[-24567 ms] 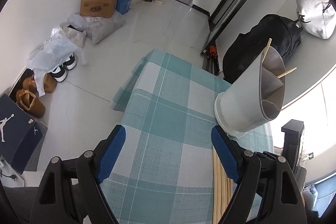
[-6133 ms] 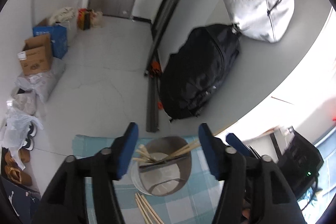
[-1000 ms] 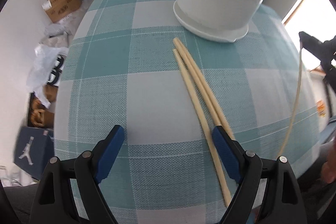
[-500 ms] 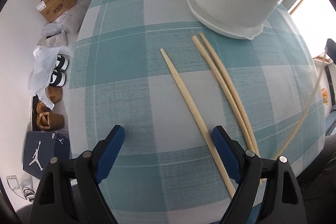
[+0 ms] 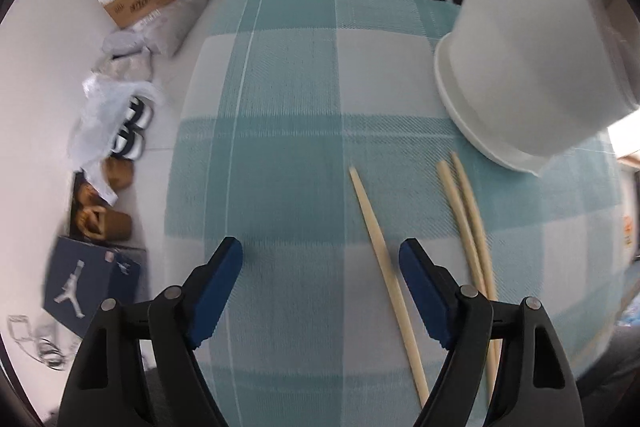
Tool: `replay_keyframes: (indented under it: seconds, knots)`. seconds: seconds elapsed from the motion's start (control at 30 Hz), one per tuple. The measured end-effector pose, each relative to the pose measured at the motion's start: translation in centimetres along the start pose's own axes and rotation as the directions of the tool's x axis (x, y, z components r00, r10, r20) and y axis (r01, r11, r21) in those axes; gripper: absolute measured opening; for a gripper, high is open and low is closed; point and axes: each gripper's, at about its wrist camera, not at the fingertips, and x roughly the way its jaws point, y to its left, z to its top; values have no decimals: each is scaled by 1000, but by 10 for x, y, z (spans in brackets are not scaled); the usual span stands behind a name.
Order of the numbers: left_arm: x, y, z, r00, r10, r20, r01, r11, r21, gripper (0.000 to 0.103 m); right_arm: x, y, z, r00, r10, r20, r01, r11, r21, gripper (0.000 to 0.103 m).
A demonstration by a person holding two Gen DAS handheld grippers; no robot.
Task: Organize utensils
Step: 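Grasp a chopstick from the pile with the left tool while the right tool holds its chopstick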
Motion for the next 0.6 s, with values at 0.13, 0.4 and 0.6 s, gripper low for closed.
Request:
replay_keyframes:
  seconds: [0.13, 0.4, 0.6]
  knots:
    - [0, 2, 8, 1000, -15, 0, 15, 1000, -22, 63, -4, 7, 3, 1000, -1, 24, 2, 999, -39, 5]
    - [-6, -8, 6, 998, -40, 52, 40, 999, 1, 7, -4, 9, 7, 1000, 11, 27, -9, 999, -45, 5]
    - [-10, 1, 6, 991, -106, 84, 111, 993, -48, 1, -7, 13, 4, 999, 7, 35, -4, 997, -75, 5]
